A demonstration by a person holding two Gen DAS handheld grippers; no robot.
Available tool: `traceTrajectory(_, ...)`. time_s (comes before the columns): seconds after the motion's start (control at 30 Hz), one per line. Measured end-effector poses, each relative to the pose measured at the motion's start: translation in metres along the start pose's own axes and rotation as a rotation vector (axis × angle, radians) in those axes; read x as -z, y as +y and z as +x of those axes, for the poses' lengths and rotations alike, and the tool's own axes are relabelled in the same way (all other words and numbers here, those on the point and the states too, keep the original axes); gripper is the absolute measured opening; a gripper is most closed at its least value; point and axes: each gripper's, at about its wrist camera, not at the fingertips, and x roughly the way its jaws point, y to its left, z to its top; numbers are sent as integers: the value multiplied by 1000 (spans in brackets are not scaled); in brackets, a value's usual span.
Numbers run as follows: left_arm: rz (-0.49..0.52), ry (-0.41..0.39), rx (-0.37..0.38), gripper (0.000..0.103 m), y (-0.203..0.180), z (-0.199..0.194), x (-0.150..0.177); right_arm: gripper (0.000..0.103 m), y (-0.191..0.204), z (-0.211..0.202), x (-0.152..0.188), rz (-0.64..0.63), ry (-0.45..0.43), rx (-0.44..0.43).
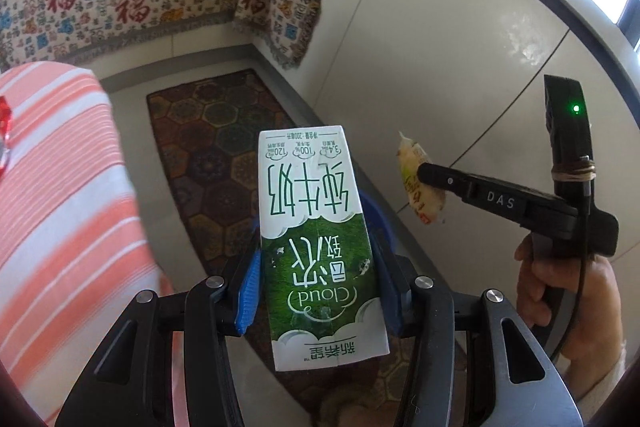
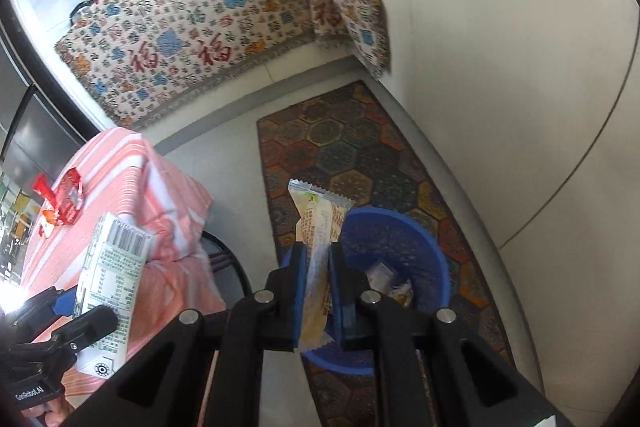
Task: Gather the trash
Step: 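Carry the milk carton and snack bar in both tools over the blue wastebasket, then open both tools to drop the carton and snack bar into the basket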
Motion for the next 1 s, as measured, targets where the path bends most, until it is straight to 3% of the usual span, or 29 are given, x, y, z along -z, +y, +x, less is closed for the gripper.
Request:
traceTrajectory(0.3,20,48,21,51,-20,66,-12,12,-44,15,-8,47,30,21)
traceTrajectory(0.7,39,91,9,51,-28,109,-16,12,-63,36,-11,84,60,33)
traceTrajectory(0.77,41,87,-13,55,-28,114,-17,13,-66,41,-11,95,62,27)
traceTrajectory(0.8,34,87,-19,61,-27,117,-18,15,-67,43,-11,103,63,22)
traceTrajectory(0.83,25,87,-15,75,-27,119,-18,16,-68,45,-11,111,63,15)
traceTrajectory(0.87,17,81,-4,80,-27,120,-20,30,-68,46,-11,115,63,11)
traceTrajectory(0.93,16,71,5,81,-26,116,-20,50,-70,43,-11,129,45,10)
traceTrajectory(1.0,12,67,-1,81,-25,107,-21,50,-67,34,-13,131,9,9)
